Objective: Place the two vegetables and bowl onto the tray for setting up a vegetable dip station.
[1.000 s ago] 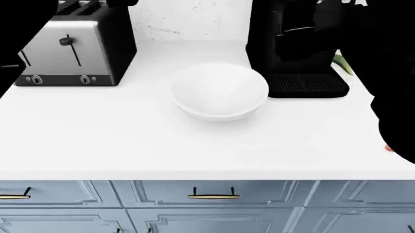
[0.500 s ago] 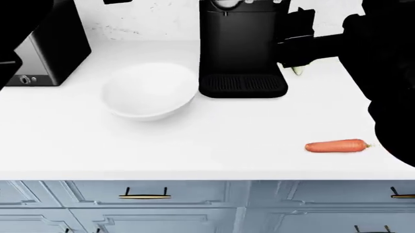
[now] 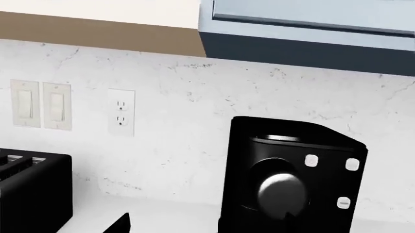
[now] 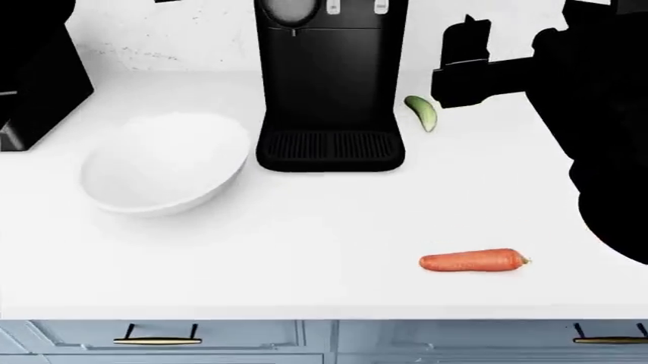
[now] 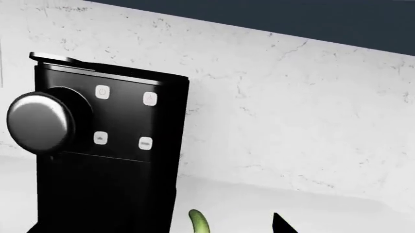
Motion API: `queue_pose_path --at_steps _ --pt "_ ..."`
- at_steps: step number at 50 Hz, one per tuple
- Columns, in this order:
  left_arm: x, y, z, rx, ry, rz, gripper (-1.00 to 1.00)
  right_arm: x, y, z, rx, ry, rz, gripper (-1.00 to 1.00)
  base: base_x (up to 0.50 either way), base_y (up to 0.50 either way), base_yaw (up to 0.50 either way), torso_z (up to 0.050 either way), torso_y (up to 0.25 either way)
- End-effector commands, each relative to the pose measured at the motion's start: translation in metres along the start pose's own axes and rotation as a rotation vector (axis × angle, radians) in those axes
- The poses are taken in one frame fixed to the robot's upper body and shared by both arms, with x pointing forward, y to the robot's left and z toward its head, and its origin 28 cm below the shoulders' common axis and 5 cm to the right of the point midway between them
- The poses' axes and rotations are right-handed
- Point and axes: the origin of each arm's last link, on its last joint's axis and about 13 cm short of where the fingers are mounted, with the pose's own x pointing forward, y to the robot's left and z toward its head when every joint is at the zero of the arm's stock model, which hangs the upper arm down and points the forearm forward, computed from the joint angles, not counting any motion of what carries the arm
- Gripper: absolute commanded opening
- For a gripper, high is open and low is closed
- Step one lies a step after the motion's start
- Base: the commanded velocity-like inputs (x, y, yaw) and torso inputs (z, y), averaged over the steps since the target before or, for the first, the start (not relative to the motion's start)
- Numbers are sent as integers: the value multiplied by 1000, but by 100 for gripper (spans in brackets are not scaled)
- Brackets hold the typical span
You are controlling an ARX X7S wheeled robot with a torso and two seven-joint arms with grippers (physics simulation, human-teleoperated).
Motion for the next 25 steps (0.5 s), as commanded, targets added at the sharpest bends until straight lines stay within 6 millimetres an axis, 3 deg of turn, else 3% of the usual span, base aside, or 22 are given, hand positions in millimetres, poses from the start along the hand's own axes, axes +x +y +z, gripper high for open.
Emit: queue_pose_path --at_steps 1,9,19,25 --pt "4 5 -1 -2 5 24 100 1 0 -3 11 -2 7 100 500 -1 0 0 0" --pt "7 10 0 -3 2 41 100 2 -1 -2 13 -8 -10 100 430 -1 0 0 2" --pt "12 26 3 5 -5 68 100 1 -15 0 30 -6 -63 100 0 0 0 0 0" --pt "14 33 3 11 -5 79 100 4 -13 -4 31 -7 -8 100 0 0 0 0 0"
